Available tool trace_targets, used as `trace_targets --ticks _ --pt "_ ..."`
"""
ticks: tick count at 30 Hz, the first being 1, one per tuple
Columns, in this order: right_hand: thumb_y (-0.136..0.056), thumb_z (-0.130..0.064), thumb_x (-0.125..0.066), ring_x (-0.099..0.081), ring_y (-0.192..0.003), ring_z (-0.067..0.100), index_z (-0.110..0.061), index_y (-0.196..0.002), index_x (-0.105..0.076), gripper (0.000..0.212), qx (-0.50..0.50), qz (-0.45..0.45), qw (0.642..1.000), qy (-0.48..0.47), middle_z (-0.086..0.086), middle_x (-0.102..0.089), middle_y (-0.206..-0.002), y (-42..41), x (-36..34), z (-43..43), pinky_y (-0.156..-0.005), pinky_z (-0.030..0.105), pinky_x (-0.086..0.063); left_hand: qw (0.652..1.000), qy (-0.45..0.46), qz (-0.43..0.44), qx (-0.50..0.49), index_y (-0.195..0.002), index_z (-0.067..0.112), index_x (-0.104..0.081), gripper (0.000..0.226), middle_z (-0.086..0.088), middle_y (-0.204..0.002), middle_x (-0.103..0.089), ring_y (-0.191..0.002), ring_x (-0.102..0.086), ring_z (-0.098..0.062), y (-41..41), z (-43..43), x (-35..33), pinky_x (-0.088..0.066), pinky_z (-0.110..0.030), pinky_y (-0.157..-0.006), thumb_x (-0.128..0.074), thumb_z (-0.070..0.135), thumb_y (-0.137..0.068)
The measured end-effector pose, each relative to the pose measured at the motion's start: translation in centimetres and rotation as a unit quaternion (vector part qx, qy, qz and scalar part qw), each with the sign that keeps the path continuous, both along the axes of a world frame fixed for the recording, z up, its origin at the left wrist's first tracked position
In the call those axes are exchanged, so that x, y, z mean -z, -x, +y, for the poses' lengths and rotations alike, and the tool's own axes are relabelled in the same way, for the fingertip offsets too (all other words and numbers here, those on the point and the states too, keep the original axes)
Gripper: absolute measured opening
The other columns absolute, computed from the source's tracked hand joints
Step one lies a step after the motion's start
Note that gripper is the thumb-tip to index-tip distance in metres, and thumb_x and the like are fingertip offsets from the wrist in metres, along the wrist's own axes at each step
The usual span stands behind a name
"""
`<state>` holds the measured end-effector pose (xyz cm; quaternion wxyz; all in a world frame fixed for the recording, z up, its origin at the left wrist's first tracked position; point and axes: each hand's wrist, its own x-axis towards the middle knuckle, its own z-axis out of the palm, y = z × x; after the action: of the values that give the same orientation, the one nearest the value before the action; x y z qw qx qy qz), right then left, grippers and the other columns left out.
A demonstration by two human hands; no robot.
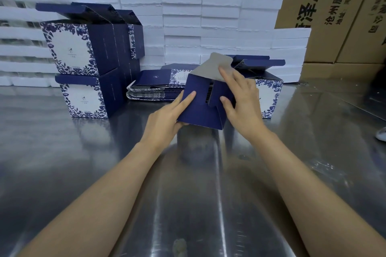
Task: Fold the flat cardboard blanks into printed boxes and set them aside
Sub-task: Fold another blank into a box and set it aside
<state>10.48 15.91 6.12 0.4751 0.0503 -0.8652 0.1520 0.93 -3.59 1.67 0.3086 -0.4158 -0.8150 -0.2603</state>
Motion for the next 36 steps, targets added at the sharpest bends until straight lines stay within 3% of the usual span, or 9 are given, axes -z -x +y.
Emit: trace_targets --ticks 2,4,8,10,13,17,22,31,36 --pt "-0.084 0.007 -0.053 -0.031 -0.11 0.017 -0.022 -0.149 -0.033 0.074 -0.017 0.004 1.0 0.0 -0.004 -0.027 -0.154 0.5 0.8 0.3 -0.103 0.009 -0.019 1.0 -0.003 0.008 0.003 -0.148 0.039 -0.023 0.085 0.002 -0.15 -0.042 -0.112 -0.062 -0.024 -0.2 0.2 0.0 -0.058 -0.044 -0.069 -0.075 0.024 -0.083" --pt "-0.082 0.012 -0.052 -0.028 -0.112 0.013 -0.023 -0.148 -0.032 0.077 -0.029 0.017 0.999 0.024 -0.009 -0.024 -0.151 0.8 1.6 0.5 -0.098 -0.001 -0.017 1.0 -0.002 0.021 0.005 -0.147 0.033 -0.034 0.08 -0.001 -0.147 -0.047 -0.106 -0.066 -0.023 -0.3 0.3 0.0 -0.058 -0.041 -0.065 -0.078 0.025 -0.08" --pt "-0.08 0.013 -0.059 -0.038 -0.13 0.01 -0.038 -0.137 -0.029 0.082 -0.092 0.049 0.987 0.125 -0.021 -0.033 -0.137 0.8 2.0 0.4 -0.095 0.004 -0.034 0.999 -0.006 0.031 -0.001 -0.144 0.03 -0.042 0.08 -0.003 -0.143 -0.051 -0.1 -0.069 -0.024 -0.4 0.4 -0.1 -0.058 -0.037 -0.06 -0.082 0.022 -0.075" --pt "-0.082 0.013 -0.057 -0.04 -0.128 0.013 -0.03 -0.134 -0.038 0.071 -0.086 0.043 0.987 0.125 -0.021 -0.039 -0.135 0.9 1.8 0.5 -0.099 0.01 -0.038 0.999 -0.008 0.033 -0.002 -0.145 0.03 -0.042 0.081 -0.002 -0.143 -0.052 -0.099 -0.069 -0.024 -0.3 0.4 0.0 -0.058 -0.037 -0.06 -0.082 0.023 -0.075" --pt "-0.088 0.008 -0.046 -0.033 -0.126 0.014 -0.007 -0.116 -0.064 0.037 -0.042 0.028 0.997 0.054 0.006 -0.053 -0.136 0.9 1.9 0.7 -0.109 0.012 -0.025 1.0 -0.006 0.019 -0.014 -0.147 0.035 -0.034 0.081 0.001 -0.146 -0.049 -0.1 -0.068 -0.024 -0.2 0.3 0.1 -0.057 -0.039 -0.063 -0.079 0.03 -0.079" --pt "-0.093 -0.017 -0.053 -0.018 -0.144 0.029 -0.011 -0.106 -0.066 0.019 -0.061 -0.03 0.996 0.056 0.005 -0.036 -0.152 1.0 2.5 0.2 -0.114 0.013 -0.007 0.999 -0.006 0.031 -0.013 -0.147 0.035 -0.029 0.085 0.0 -0.145 -0.05 -0.102 -0.068 -0.025 -0.3 0.4 0.0 -0.058 -0.042 -0.063 -0.079 0.032 -0.079" --pt "-0.088 -0.019 -0.069 -0.012 -0.146 0.034 -0.013 -0.135 -0.051 0.05 -0.043 -0.031 0.998 0.046 0.01 -0.029 -0.154 1.2 2.4 -0.1 -0.112 0.009 0.0 0.997 -0.004 0.073 -0.012 -0.143 0.03 -0.044 0.081 -0.001 -0.139 -0.056 -0.095 -0.07 -0.021 -0.7 0.5 -0.3 -0.057 -0.036 -0.055 -0.084 0.029 -0.073" --pt "-0.088 -0.021 -0.069 -0.022 -0.14 0.029 -0.025 -0.143 -0.043 0.062 0.065 -0.011 0.996 0.054 0.007 -0.032 -0.149 0.8 2.3 -0.8 -0.079 0.035 -0.047 0.987 0.002 0.159 -0.024 -0.133 0.024 -0.058 0.072 -0.003 -0.129 -0.064 -0.076 -0.07 -0.014 -0.9 1.2 -0.5 -0.047 -0.023 -0.044 -0.086 0.038 -0.068" --pt "-0.085 -0.023 -0.071 -0.025 -0.133 0.027 -0.027 -0.145 -0.039 0.067 0.103 -0.005 0.992 0.067 0.006 -0.035 -0.144 0.7 2.3 -0.6 -0.066 0.038 -0.052 0.983 -0.003 0.184 -0.021 -0.137 0.021 -0.054 0.074 0.001 -0.127 -0.066 -0.072 -0.069 -0.012 -1.3 1.7 -0.5 -0.046 -0.023 -0.044 -0.081 0.044 -0.072"
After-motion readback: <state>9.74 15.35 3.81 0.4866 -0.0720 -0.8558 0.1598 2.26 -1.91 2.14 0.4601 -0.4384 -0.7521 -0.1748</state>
